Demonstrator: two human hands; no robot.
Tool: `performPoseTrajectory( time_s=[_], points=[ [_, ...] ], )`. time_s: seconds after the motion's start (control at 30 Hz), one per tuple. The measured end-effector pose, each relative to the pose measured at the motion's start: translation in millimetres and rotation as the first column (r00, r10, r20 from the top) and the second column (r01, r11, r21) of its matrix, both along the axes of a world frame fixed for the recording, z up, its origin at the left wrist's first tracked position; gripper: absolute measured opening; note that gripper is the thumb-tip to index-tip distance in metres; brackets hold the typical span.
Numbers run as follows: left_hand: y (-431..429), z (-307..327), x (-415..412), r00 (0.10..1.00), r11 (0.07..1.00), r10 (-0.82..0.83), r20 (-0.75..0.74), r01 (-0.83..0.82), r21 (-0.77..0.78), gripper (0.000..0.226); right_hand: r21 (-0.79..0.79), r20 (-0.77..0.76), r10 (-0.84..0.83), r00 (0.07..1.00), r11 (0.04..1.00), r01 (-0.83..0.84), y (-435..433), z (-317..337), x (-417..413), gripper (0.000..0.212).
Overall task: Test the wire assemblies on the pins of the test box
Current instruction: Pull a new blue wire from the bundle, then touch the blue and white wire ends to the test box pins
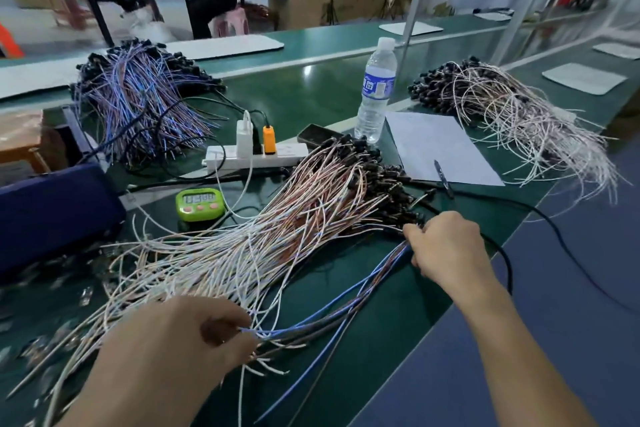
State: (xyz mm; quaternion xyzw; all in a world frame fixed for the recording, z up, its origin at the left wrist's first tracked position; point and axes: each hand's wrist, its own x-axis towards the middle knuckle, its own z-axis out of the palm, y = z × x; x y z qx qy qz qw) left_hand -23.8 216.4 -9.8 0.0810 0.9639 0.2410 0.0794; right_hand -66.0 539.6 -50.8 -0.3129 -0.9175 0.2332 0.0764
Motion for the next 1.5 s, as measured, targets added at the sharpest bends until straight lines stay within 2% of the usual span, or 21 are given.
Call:
performPoseTrajectory(
  time_s=[0.1,0.2,0.37,0.47,0.53,0.67,0.77,0.9,0.97,1.03,1.07,1.17,1.27,1.37,1.5],
  points=[
    [-6,5,2,0.985,0.995,0.091,-0.144,-0.083,0.062,0.029,0.056,-0.078,0.082,0.994,0.995,-0.078,-29,8,2,0.043],
    [-11,10,-3,0.962,0.983,0.149,-0.228,-0.119,0.138,0.011,-0.053,-0.132,0.267,0.955,0.96,-0.275,-81,16,-2,0.044],
    [-28,6,-18,0.932,0.959,0.232,-0.28,-0.172,0.223,0.005,-0.13,-0.301,0.529,0.794,0.802,-0.583,-175,31,-13,0.043],
    [-50,2,-27,0.898,0.939,0.301,-0.322,-0.221,0.262,0.016,-0.128,-0.379,0.606,0.7,0.715,-0.688,-226,40,-22,0.042],
    [-70,2,-29,0.866,0.926,0.347,-0.359,-0.255,0.28,0.018,-0.122,-0.386,0.633,0.672,0.686,-0.717,-255,46,-29,0.044],
    [-127,5,-23,0.796,0.864,0.49,-0.356,-0.388,0.32,0.017,-0.118,-0.375,0.714,0.592,0.597,-0.794,-317,51,-36,0.042],
    [-166,5,-12,0.726,0.81,0.585,-0.363,-0.503,0.3,0.022,-0.17,-0.353,0.791,0.499,0.471,-0.866,-363,53,-35,0.034],
    [-218,-4,10,0.593,0.692,0.719,-0.363,-0.664,0.284,0.025,-0.182,-0.265,0.911,0.317,0.275,-0.944,-427,51,-26,0.011],
    [-246,-12,25,0.559,0.646,0.759,-0.332,-0.708,0.284,0.03,-0.15,-0.204,0.962,0.183,0.154,-0.977,-457,49,-21,0.015],
    [-272,-20,39,0.584,0.639,0.765,-0.272,-0.74,0.209,0.042,-0.088,-0.111,0.993,0.043,0.033,-0.996,-485,48,-18,0.023],
    [-284,-23,44,0.589,0.633,0.768,-0.252,-0.758,0.16,0.045,-0.07,-0.06,0.998,0.004,-0.001,-0.998,-497,47,-19,0.03],
    [-313,-31,55,0.527,0.556,0.81,-0.256,-0.829,0.054,0.039,0.007,0.037,0.998,-0.043,-0.043,-0.999,-528,41,-26,0.044],
    [-321,-44,57,0.51,0.549,0.811,-0.288,-0.833,0.072,0.041,0.05,0.027,0.999,-0.032,-0.033,-0.998,-546,32,-33,0.047],
    [-315,-59,55,0.481,0.541,0.817,-0.318,-0.831,0.133,0.041,0.109,0.036,0.999,-0.034,-0.038,-0.993,-557,24,-40,0.04],
    [-313,-72,52,0.391,0.506,0.822,-0.414,-0.835,0.215,0.032,0.133,0.052,0.996,-0.071,-0.078,-0.988,-558,18,-41,0.023]
  ],
)
